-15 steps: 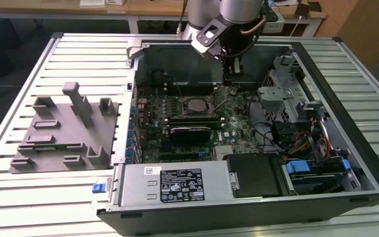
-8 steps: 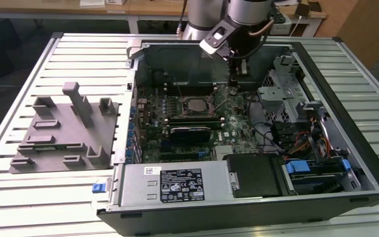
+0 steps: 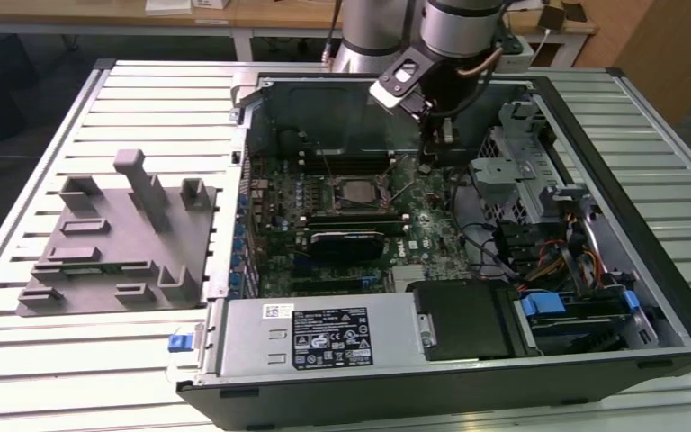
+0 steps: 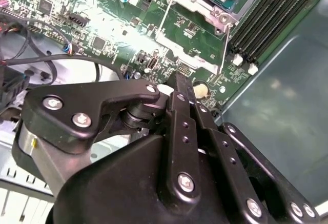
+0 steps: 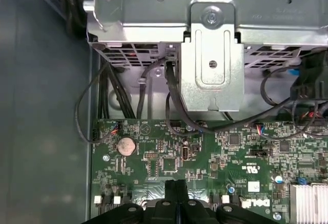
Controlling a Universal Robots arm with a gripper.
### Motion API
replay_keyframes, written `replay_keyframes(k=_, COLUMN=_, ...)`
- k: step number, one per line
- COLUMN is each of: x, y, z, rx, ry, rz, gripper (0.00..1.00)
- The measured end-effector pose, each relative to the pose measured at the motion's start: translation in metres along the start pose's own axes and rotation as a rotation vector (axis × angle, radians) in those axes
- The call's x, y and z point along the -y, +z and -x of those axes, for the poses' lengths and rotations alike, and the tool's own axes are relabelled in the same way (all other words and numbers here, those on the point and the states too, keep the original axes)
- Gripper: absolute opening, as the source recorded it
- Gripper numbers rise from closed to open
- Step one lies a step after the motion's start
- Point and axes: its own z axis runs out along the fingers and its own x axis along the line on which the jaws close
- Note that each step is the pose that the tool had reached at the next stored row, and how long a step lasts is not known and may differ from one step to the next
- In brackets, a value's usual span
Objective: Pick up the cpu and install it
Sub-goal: 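Close the cpu cover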
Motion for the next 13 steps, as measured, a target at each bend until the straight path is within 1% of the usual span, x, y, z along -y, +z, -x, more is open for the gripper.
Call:
replay_keyframes(k=3, x=-0.0008, y=0.0055, z=0.0, rx=0.0, ry=0.0, rz=-0.008, gripper=0.11)
replay_keyframes(k=8, x=-0.0014, y=0.0145, z=0.0, rx=0.0, ry=0.0, rz=-0.018, gripper=0.11)
replay_keyframes(k=11, x=-0.0013, y=0.0186, z=0.0001, rx=0.0001, ry=0.0, rz=-0.0212, gripper=0.11)
replay_keyframes(k=13, x=-0.0013, y=0.0188, z=0.0001, rx=0.0003, ry=0.0, rz=-0.0214, gripper=0.11)
